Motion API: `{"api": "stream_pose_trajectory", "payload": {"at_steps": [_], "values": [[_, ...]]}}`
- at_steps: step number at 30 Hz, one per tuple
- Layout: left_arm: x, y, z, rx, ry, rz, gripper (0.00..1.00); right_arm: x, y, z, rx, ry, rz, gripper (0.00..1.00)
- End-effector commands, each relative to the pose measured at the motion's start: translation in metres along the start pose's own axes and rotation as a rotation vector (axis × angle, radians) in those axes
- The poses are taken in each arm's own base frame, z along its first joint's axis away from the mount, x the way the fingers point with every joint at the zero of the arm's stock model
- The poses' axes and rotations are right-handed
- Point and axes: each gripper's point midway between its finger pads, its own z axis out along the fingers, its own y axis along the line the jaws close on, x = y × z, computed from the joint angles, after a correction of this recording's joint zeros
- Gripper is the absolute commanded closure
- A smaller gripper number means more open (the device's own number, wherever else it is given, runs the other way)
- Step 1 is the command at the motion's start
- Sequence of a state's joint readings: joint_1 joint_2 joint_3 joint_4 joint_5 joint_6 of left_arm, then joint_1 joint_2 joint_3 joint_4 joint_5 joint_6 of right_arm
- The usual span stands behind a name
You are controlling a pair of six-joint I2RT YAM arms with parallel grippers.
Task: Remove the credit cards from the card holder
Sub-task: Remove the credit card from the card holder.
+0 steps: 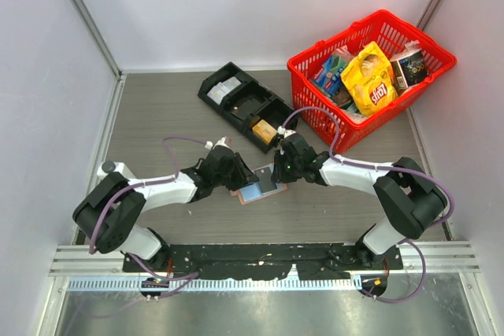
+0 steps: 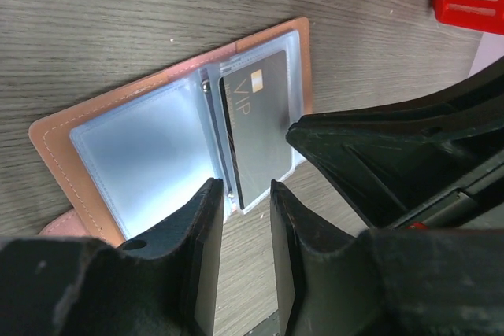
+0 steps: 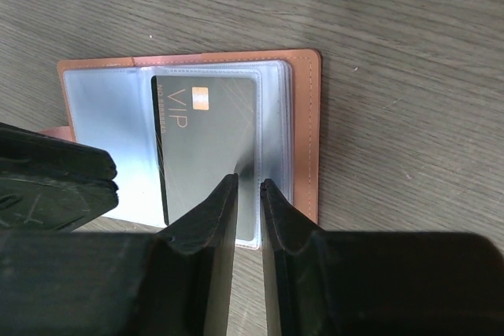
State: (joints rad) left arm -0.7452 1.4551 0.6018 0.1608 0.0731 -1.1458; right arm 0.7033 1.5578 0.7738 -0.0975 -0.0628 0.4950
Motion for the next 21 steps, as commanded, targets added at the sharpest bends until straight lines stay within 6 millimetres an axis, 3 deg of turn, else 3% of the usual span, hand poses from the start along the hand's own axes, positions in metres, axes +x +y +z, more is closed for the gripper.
{"api": "stream_pose_trajectory", "payload": {"at_steps": [1, 15, 21], "values": [[-0.007, -0.023, 0.006, 0.069, -0.010, -0.004, 0.66, -0.017, 0.009, -0.005, -0.041, -0.063, -0.004, 0.77], [0.004, -0.007, 0.023, 0.040, 0.026, -0.046, 0.66, -0.001, 0.005, 0.001, -0.055, -0.018, 0.011, 0.78], [0.009, -0.012, 0.029, 0.099, 0.045, -0.092, 0.67, 0.005, 0.002, 0.003, -0.055, 0.000, 0.018, 0.79]]}}
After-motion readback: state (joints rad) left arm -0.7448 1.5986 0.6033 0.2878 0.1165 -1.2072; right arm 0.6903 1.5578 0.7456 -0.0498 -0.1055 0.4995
